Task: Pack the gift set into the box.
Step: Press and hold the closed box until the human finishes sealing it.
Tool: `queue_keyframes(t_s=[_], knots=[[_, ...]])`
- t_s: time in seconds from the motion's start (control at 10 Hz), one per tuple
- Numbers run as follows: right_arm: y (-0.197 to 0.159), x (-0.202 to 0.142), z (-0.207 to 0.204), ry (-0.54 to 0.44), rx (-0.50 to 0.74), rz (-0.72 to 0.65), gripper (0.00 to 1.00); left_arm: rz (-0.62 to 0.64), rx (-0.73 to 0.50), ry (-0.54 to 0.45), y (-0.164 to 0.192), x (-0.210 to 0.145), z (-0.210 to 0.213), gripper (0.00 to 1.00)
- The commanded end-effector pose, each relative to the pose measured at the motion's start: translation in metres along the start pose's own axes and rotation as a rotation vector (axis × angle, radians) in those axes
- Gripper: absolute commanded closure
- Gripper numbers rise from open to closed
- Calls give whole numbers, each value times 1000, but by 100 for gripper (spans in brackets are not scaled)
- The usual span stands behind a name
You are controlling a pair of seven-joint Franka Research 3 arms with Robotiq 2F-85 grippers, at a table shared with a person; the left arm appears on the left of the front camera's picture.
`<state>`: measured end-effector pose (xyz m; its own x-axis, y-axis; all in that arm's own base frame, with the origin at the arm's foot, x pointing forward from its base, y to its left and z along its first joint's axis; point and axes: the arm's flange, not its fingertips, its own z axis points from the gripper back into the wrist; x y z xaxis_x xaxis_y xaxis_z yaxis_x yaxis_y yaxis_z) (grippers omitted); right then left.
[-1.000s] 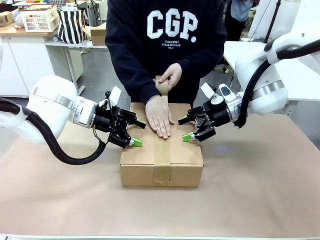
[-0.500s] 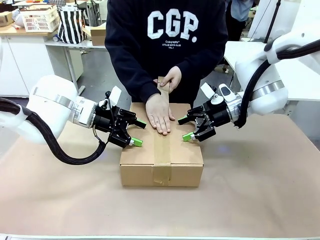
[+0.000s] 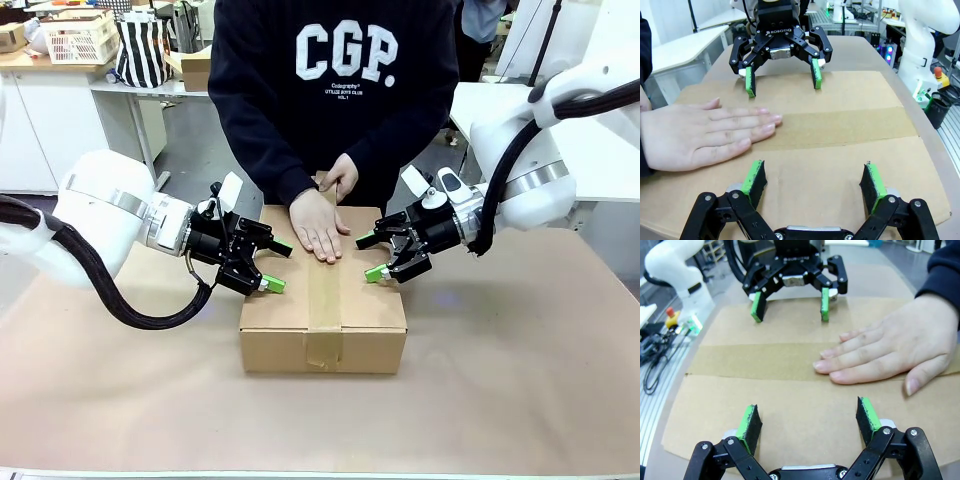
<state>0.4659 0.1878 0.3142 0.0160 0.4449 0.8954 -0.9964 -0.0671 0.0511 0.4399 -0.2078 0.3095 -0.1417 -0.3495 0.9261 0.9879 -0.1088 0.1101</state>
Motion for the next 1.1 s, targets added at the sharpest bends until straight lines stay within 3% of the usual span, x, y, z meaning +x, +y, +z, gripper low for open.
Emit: queue_keyframes(t_s=[0.0, 1.0], knots=[[0, -2, -1, 8, -3, 7, 0, -19, 0, -3, -2, -1, 0, 0], [0, -2, -1, 8, -3, 7, 0, -19, 0, -3, -2, -1, 0, 0]])
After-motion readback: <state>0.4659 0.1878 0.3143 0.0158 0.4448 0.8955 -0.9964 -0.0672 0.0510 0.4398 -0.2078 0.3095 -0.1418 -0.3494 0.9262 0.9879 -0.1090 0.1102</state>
